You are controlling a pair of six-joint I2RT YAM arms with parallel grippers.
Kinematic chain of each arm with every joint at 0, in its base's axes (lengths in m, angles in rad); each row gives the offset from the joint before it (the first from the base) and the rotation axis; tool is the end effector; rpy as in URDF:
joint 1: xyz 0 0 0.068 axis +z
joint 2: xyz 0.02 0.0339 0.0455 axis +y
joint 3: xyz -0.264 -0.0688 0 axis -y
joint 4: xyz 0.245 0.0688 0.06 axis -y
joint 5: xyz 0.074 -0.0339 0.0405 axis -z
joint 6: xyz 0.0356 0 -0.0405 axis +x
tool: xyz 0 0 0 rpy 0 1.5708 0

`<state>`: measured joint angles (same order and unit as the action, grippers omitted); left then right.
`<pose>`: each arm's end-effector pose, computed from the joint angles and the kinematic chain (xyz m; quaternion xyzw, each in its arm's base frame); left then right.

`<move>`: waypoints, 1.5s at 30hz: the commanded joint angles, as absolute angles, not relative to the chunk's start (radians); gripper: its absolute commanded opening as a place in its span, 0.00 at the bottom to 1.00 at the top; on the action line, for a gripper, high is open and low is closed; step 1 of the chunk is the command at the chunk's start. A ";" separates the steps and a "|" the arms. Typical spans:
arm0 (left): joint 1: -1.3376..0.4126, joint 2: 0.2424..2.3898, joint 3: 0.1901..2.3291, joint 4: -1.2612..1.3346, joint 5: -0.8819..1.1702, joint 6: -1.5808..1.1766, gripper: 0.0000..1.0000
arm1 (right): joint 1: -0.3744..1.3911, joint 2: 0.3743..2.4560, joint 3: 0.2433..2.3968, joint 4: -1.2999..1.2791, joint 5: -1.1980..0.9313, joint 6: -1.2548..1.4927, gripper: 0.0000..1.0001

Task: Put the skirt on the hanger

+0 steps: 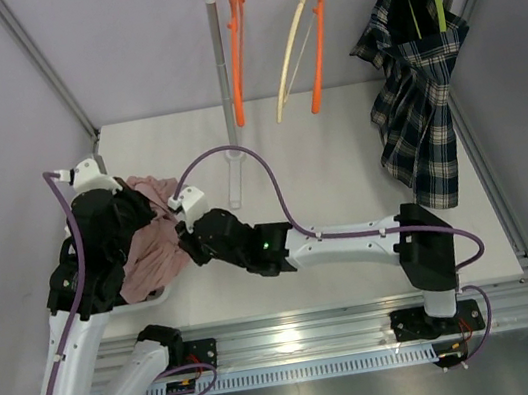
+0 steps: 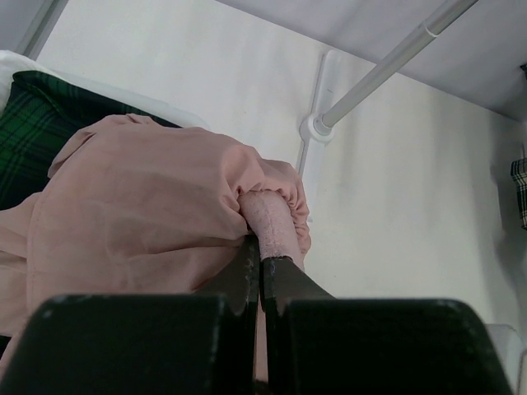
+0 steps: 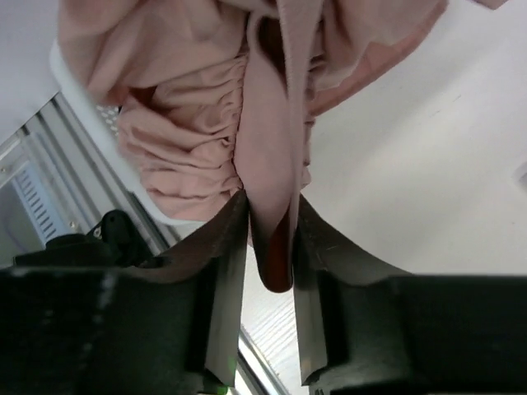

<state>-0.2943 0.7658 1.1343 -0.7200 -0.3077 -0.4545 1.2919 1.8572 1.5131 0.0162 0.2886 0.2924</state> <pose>0.1352 -0.0297 0.4035 -0.1523 0.8005 -0.0900 0.5726 0.1330 0.4277 0.3058 -0.3121 0.7463 0.3280 0.4879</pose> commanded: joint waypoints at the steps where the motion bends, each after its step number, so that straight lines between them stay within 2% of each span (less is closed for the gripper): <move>1: -0.288 0.762 1.158 -0.670 -0.276 -0.414 0.00 | 1.296 1.826 1.545 0.020 0.409 0.276 0.18; 4: -0.288 0.775 1.186 -0.678 -0.244 -0.377 0.00 | 1.301 1.746 1.508 -0.032 0.494 0.267 0.06; 6: -0.288 0.788 1.200 -0.690 -0.191 -0.345 0.00 | 1.301 1.701 1.503 -0.070 0.537 0.252 0.02; 17: -0.288 0.880 1.406 -0.784 0.116 -0.233 0.00 | 1.293 1.368 1.502 -0.365 0.704 0.121 0.02; 23: -0.288 0.922 1.437 -0.785 0.340 -0.244 0.00 | 1.267 1.243 1.506 -0.544 0.718 0.084 0.03; 30: -0.299 0.916 1.254 -0.674 0.509 -0.302 0.00 | 1.266 1.169 1.406 -0.676 0.670 0.121 0.02; 33: -0.351 0.911 1.053 -0.569 0.519 -0.345 0.00 | 1.262 1.163 1.288 -0.680 0.689 0.152 0.02; 36: -0.405 0.940 0.915 -0.478 0.477 -0.382 0.07 | 1.246 1.161 1.194 -0.669 0.710 0.201 0.01; 38: -0.437 0.957 0.817 -0.418 0.460 -0.417 0.17 | 1.215 1.155 1.105 -0.657 0.710 0.244 0.01; 39: -0.446 0.968 0.795 -0.372 0.437 -0.426 0.28 | 1.203 1.151 1.076 -0.649 0.704 0.255 0.01; 42: -0.471 1.006 0.715 -0.321 0.384 -0.452 0.45 | 1.152 1.115 0.974 -0.615 0.654 0.288 0.00; 43: -0.474 1.020 0.701 -0.284 0.374 -0.463 0.50 | 1.141 1.091 0.956 -0.608 0.626 0.293 0.00; 45: -0.483 1.031 0.667 -0.258 0.367 -0.469 0.54 | 1.126 1.075 0.919 -0.600 0.609 0.308 0.01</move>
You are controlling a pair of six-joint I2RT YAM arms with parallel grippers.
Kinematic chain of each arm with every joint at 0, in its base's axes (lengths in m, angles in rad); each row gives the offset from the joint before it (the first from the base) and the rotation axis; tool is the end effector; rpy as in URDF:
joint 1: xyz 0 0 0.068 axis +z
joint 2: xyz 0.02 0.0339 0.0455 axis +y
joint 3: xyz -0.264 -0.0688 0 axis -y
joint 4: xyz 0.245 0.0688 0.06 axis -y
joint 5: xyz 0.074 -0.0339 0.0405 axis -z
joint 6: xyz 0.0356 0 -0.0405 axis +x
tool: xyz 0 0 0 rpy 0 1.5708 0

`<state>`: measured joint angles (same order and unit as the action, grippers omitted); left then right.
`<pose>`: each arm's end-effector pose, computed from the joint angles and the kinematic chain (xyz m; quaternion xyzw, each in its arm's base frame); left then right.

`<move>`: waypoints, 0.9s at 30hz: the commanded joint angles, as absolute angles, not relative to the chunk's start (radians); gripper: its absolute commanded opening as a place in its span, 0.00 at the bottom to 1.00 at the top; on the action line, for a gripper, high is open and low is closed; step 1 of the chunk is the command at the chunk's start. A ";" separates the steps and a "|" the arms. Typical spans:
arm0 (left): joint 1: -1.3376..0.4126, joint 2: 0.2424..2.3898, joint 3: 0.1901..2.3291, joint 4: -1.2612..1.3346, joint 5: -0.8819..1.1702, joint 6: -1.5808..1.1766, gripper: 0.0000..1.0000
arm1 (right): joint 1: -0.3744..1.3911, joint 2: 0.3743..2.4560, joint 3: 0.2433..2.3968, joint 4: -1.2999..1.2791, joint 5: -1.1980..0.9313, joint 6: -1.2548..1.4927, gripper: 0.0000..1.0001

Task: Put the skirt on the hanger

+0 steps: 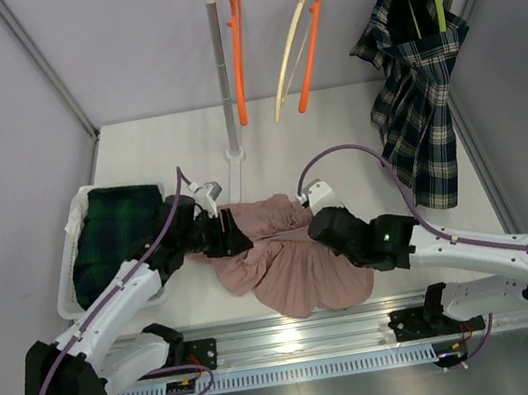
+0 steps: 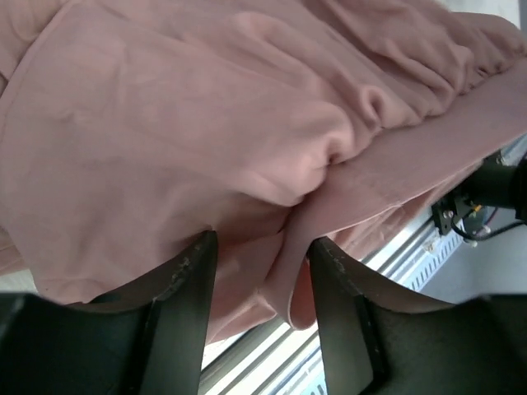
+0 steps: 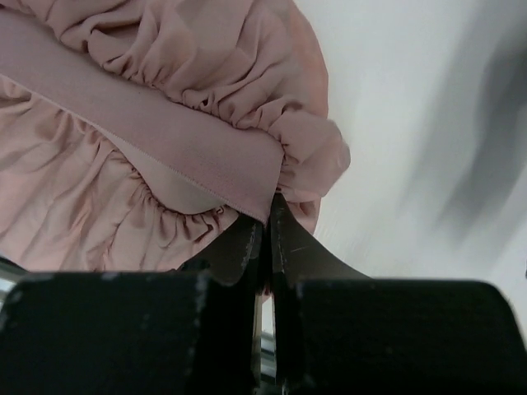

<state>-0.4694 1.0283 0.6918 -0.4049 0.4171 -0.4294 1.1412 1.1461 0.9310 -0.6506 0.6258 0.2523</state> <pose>0.1838 -0.1094 0.2434 0.1013 0.8936 -0.3419 0.2727 0.1148 0.2005 0.2820 -0.2880 0.8519 -0.0107 0.4373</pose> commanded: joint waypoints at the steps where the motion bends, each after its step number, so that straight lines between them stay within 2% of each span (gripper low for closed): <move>1: -0.489 1.041 0.661 -0.252 0.354 -0.471 0.54 | 1.124 1.065 0.913 -0.600 0.606 0.313 0.01; 10: -0.569 1.049 0.644 -0.221 0.301 -0.515 0.56 | 1.121 1.042 0.850 -0.601 0.581 0.362 0.01; 16: -0.589 0.979 0.629 -0.198 0.269 -0.578 0.63 | 1.120 1.042 0.838 -0.617 0.581 0.393 0.01; 21: -0.589 0.940 0.611 -0.209 0.235 -0.606 0.62 | 1.112 1.046 0.845 -0.634 0.588 0.408 0.01; 27: -0.598 0.948 0.581 -0.230 0.222 -0.591 0.55 | 1.095 1.040 0.845 -0.635 0.575 0.408 0.02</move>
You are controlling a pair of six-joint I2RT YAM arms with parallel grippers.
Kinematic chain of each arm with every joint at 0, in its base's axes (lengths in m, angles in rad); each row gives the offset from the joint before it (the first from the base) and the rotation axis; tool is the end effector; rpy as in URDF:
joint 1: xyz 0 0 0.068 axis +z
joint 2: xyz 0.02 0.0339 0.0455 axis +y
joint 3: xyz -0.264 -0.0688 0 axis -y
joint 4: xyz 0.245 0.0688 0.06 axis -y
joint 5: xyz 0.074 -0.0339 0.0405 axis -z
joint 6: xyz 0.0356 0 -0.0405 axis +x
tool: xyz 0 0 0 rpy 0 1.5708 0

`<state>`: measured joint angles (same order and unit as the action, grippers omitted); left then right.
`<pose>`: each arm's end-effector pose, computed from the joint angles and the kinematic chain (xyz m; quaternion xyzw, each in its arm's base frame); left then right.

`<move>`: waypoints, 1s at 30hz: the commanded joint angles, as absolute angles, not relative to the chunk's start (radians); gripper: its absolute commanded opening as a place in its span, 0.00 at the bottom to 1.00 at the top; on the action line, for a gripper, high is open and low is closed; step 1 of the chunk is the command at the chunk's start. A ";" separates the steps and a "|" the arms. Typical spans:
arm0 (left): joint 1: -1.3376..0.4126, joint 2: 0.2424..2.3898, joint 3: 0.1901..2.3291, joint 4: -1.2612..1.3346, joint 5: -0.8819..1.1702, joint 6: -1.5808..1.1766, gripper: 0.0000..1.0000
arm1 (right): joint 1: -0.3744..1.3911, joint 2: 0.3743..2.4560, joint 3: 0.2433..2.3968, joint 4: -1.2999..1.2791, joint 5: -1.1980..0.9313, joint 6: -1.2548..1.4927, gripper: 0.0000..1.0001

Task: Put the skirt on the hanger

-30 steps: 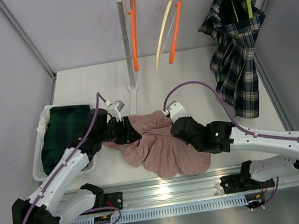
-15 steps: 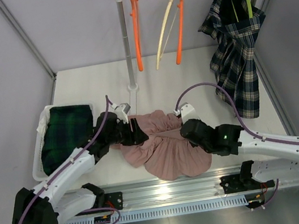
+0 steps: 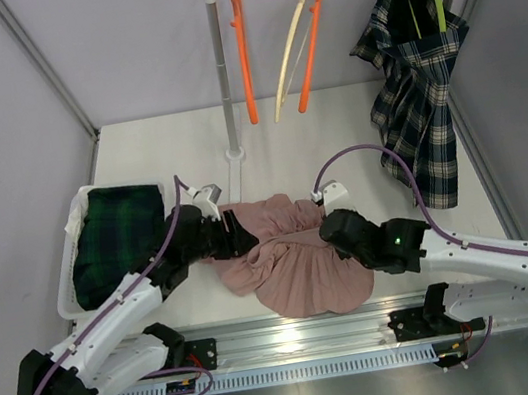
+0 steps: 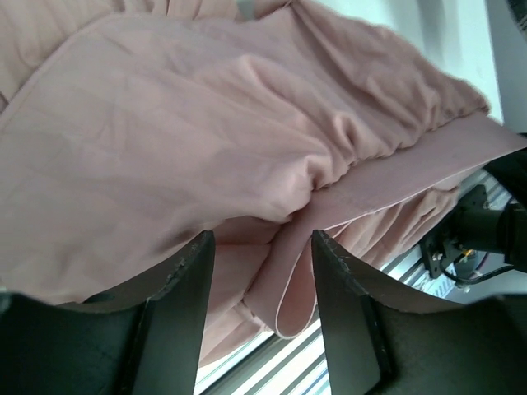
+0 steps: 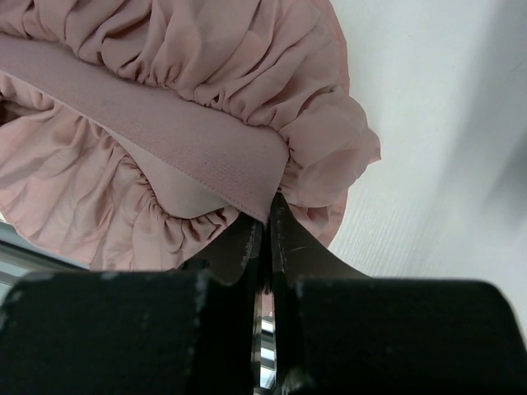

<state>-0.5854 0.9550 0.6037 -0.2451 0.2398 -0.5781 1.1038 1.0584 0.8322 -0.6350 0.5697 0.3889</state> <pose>0.1687 -0.1220 0.2400 0.0592 0.8771 -0.3437 0.3303 0.1119 0.1793 0.2682 -0.2234 0.8772 0.0329 0.4237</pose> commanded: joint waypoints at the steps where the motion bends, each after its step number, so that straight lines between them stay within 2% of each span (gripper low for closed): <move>1: -0.610 0.942 0.577 -0.232 0.216 -0.591 0.54 | 1.092 1.042 0.844 -0.634 0.574 0.408 0.02; 12: -0.646 0.882 0.546 -0.284 0.137 -0.562 0.54 | 1.063 1.057 0.835 -0.618 0.542 0.399 0.02; 25: -0.707 0.949 0.517 -0.221 0.135 -0.568 0.49 | 1.031 1.058 0.827 -0.600 0.505 0.397 0.03; 28: -0.715 0.976 0.532 -0.204 0.117 -0.572 0.45 | 1.029 1.061 0.824 -0.603 0.497 0.402 0.04; 30: -0.716 1.002 0.546 -0.198 0.104 -0.571 0.37 | 1.026 1.062 0.824 -0.606 0.491 0.405 0.06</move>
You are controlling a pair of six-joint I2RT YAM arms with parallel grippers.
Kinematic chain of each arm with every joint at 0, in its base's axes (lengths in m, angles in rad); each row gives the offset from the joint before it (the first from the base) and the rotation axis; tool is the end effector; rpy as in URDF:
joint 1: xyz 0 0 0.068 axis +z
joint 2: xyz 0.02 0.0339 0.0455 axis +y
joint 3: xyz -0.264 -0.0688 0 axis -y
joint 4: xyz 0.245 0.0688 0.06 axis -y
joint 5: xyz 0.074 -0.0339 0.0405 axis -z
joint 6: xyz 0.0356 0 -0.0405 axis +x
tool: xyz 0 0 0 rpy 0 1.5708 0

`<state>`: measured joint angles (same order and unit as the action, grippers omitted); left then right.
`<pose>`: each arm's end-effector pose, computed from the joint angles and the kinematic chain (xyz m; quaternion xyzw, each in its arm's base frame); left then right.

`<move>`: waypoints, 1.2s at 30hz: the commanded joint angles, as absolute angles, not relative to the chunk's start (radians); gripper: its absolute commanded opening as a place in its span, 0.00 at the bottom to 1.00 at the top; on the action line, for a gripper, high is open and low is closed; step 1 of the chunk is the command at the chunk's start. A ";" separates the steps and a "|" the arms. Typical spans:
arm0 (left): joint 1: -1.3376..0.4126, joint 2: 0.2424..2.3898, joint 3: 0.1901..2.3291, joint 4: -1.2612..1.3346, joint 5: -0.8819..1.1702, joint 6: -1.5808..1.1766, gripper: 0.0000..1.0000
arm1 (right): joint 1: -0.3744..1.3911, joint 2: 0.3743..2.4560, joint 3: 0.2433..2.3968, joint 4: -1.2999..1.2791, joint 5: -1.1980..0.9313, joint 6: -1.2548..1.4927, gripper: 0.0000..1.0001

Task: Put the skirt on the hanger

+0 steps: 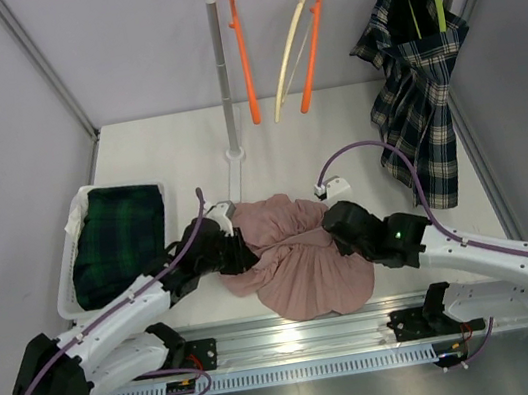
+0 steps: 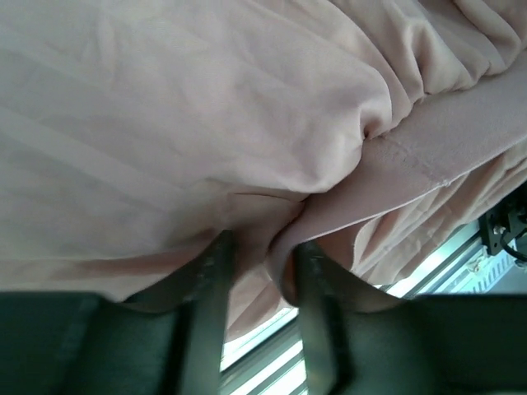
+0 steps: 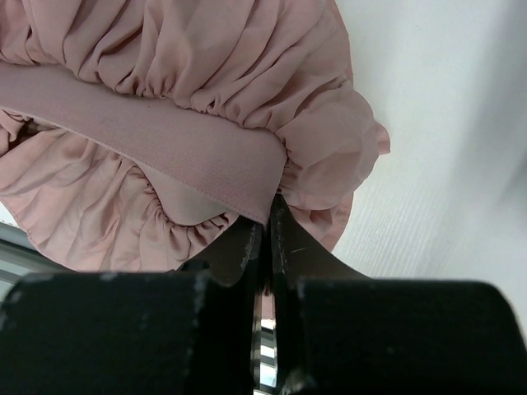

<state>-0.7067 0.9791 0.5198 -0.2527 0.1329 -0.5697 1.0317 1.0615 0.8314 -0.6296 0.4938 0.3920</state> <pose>0.1503 -0.1346 0.2064 0.0897 0.9032 -0.2960 0.2977 0.1234 0.1735 0.2667 -0.2051 0.8897 0.0470 0.4052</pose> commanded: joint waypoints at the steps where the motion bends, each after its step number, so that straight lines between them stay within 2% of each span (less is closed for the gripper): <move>1: -0.716 1.006 0.558 -0.196 0.085 -0.569 0.24 | 1.025 1.058 0.824 -0.607 0.483 0.405 0.07; 3: -0.716 1.017 0.592 -0.207 0.057 -0.566 0.13 | 1.008 1.055 0.822 -0.612 0.469 0.411 0.09; 4: -0.716 1.023 0.603 -0.215 0.025 -0.561 0.05 | 0.997 1.055 0.824 -0.614 0.448 0.413 0.10; 5: -0.716 1.037 0.618 -0.239 0.012 -0.546 0.01 | 0.970 1.054 0.825 -0.621 0.437 0.416 0.11; 8: -0.716 1.069 0.692 -0.299 -0.047 -0.503 0.00 | 0.922 1.039 0.842 -0.653 0.391 0.428 0.19; 10: -0.716 1.098 0.745 -0.324 -0.069 -0.476 0.00 | 0.879 1.023 0.859 -0.676 0.358 0.430 0.32; 11: -0.716 1.115 0.767 -0.339 -0.081 -0.469 0.00 | 0.862 1.005 0.873 -0.689 0.335 0.426 0.42; 15: -0.716 1.138 0.811 -0.362 -0.084 -0.448 0.00 | 0.836 0.967 0.905 -0.725 0.299 0.416 0.62; 16: -0.716 1.144 0.815 -0.362 -0.081 -0.448 0.00 | 0.833 0.960 0.926 -0.733 0.287 0.417 0.64; 25: -0.718 1.154 0.830 -0.367 -0.054 -0.448 0.00 | 0.813 0.963 1.113 -0.770 0.291 0.439 0.65; 30: -0.724 1.164 0.831 -0.368 -0.046 -0.451 0.00 | 0.726 1.066 1.397 -0.746 0.313 0.400 0.66; 36: -0.727 1.190 0.828 -0.364 -0.035 -0.453 0.00 | 0.582 1.268 1.678 -0.663 0.244 0.342 0.67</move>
